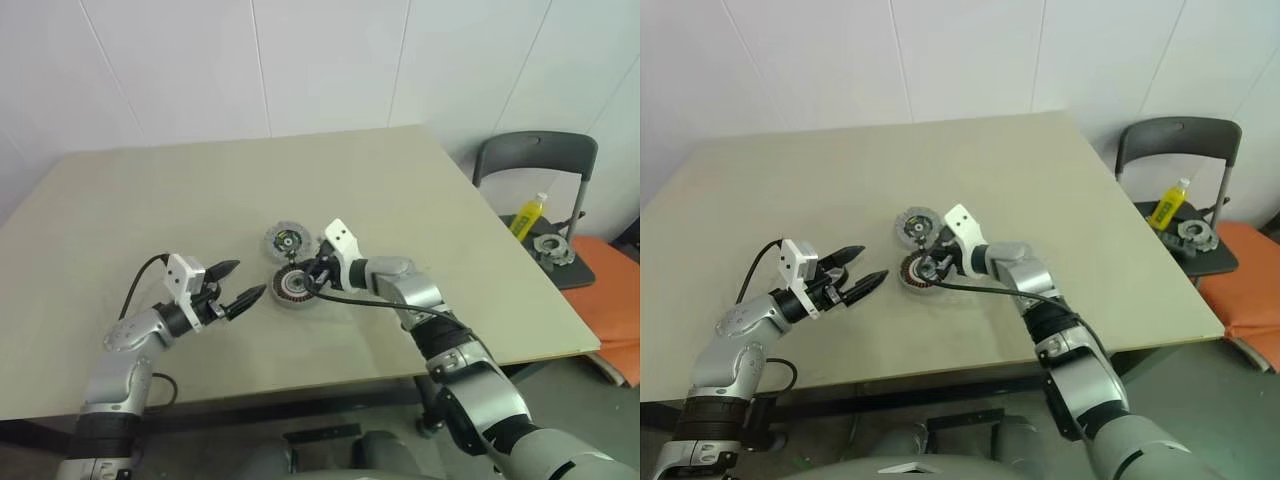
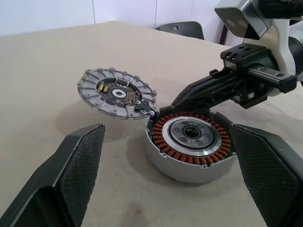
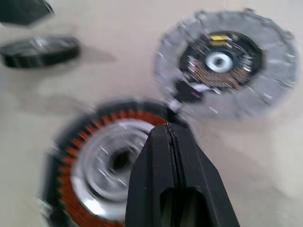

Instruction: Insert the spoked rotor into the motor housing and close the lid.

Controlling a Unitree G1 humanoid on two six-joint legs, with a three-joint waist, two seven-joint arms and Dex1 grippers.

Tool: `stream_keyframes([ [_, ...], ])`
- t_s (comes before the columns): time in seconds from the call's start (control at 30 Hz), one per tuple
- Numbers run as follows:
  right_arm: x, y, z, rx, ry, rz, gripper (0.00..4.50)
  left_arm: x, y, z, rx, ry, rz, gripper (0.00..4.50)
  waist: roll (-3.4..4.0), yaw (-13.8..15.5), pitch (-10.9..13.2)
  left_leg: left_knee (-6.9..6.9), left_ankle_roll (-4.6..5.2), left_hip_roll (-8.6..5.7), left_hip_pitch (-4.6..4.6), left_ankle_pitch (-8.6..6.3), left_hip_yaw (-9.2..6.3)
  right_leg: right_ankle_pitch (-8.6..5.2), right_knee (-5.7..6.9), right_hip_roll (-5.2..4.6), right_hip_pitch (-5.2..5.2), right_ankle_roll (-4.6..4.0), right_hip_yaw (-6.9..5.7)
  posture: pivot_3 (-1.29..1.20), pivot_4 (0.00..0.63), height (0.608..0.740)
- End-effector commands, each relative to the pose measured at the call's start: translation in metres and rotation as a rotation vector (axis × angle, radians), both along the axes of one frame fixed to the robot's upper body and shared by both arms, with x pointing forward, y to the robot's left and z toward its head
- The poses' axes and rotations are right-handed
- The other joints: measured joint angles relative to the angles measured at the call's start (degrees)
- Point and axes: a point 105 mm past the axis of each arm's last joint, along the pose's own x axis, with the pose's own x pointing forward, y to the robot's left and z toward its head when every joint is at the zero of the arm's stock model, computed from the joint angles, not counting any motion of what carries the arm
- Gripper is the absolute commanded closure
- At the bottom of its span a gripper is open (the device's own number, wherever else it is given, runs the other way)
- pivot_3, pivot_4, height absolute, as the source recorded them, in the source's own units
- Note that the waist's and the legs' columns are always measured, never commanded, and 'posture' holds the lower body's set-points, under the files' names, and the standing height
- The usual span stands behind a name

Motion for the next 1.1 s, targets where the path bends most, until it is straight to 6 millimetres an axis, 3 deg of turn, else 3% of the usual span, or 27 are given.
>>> stream_keyframes([
  [0.03,0.004,0.004,0.021,0.052,-0.05,-0.003,4.49,0.004,-0.001,0.012,0.012,-0.059,-0.009,0.0,0.0,0.11,0.0,0.04,0.0,0.0,0.02,0.0,0.02,-0.02,0.0,0.01,0.04,-0.02,-0.01,0.0,0.0,0.74],
  [0.33,-0.004,0.01,0.013,0.033,-0.023,0.024,4.49,0.003,-0.002,0.012,0.017,-0.063,-0.012,0.0,0.0,0.02,0.0,0.06,-0.01,0.02,0.05,0.02,0.06,0.02,0.04,0.07,0.05,0.04,-0.03,0.0,0.0,0.74],
  [0.6,-0.02,0.01,-0.016,-0.111,0.011,0.084,4.49,0.002,-0.002,0.012,0.018,-0.063,-0.009,0.0,-0.01,0.01,-0.01,0.07,-0.01,0.02,0.07,0.02,0.08,0.06,0.04,0.06,0.07,0.05,-0.03,0.0,0.0,0.74],
  [0.7,-0.021,0.011,-0.019,-0.129,-0.014,0.071,4.49,0.002,-0.001,0.012,0.018,-0.065,-0.007,0.0,-0.01,0.01,-0.02,0.08,-0.01,0.02,0.16,0.02,0.08,-0.12,0.05,0.07,0.16,0.14,-0.03,0.0,0.0,0.74],
  [0.9,-0.012,0.015,-0.009,-0.086,-0.077,0.024,4.49,0.003,-0.001,0.013,0.007,-0.068,0.002,0.0,-0.02,-0.08,-0.03,0.08,-0.01,0.04,0.21,0.02,0.07,-0.11,0.08,0.08,0.18,0.14,-0.03,0.0,0.0,0.74],
  [1.1,0.003,0.017,0.041,0.15,-0.133,0.009,4.49,0.011,0.009,0.036,-0.122,-0.095,0.083,0.0,-0.02,0.02,-0.01,0.09,-0.02,0.05,0.08,0.02,0.02,0.07,0.08,0.09,0.08,0.14,-0.03,0.0,0.0,0.74],
])
